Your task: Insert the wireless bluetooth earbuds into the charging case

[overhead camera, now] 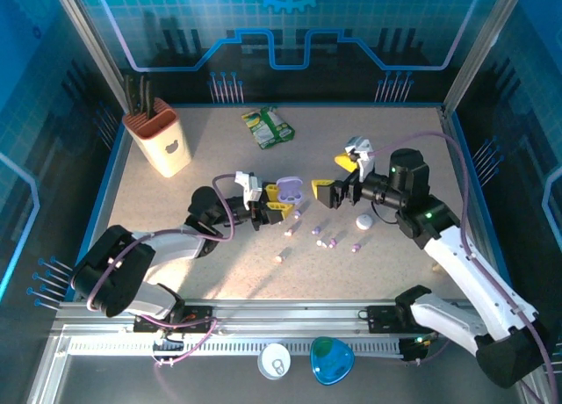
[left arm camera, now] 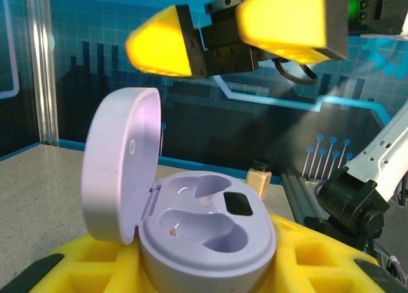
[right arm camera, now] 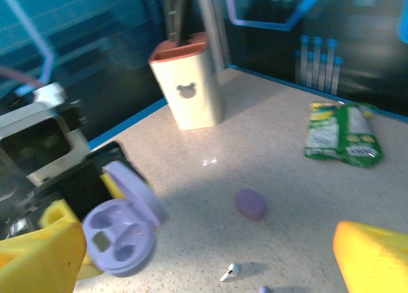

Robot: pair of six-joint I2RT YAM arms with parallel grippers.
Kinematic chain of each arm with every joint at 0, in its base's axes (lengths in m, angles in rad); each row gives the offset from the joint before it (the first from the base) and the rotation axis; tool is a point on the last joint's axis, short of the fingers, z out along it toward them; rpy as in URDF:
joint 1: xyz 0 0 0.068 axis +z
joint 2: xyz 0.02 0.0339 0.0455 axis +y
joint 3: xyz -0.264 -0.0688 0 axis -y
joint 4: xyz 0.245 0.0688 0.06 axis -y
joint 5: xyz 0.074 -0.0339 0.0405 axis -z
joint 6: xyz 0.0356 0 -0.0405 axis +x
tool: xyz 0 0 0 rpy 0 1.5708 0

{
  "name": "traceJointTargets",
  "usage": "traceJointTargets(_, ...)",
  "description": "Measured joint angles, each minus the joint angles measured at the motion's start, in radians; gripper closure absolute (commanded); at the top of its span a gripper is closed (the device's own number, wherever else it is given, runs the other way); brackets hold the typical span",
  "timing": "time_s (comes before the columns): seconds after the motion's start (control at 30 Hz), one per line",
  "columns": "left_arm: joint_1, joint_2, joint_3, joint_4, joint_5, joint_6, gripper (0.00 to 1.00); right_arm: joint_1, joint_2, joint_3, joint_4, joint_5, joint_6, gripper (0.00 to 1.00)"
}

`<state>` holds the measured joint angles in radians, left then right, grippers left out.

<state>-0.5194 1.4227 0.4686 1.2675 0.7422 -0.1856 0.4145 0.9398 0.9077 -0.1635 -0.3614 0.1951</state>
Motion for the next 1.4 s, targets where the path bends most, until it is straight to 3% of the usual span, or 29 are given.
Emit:
traceJointTargets(0.23, 0.005, -0.029, -0.029, 0.010, -0.048, 0.001, 0.66, -0.061, -0.112, -0.207, -0.002, 0.183, 0.237, 0.00)
traceJointTargets(0.33, 0.008, -0.042, -0.034, 0.011, -0.058, 0.000, 0.67, -0.062, -0.103, -0.252, -0.017, 0.204, 0.325, 0.07)
traceJointTargets(0.57, 0.010, -0.091, -0.034, -0.003, -0.090, 0.004, 0.68, -0.034, 0.074, -0.327, 0.024, 0.190, 0.537, 0.21)
traceJointTargets(0.8, 0.014, -0.134, -0.047, -0.036, -0.118, 0.031, 0.71, 0.045, 0.284, -0.374, 0.148, 0.178, 0.700, 0.26)
traceJointTargets(0.97, 0.014, -0.149, -0.066, -0.055, -0.159, 0.038, 0.65, 0.071, 0.423, -0.374, 0.266, 0.166, 0.775, 0.26)
traceJointTargets(1.4, 0.014, -0.201, -0.066, -0.162, -0.212, 0.060, 0.69, 0.102, 0.527, -0.385, 0.383, 0.151, 0.861, 0.29)
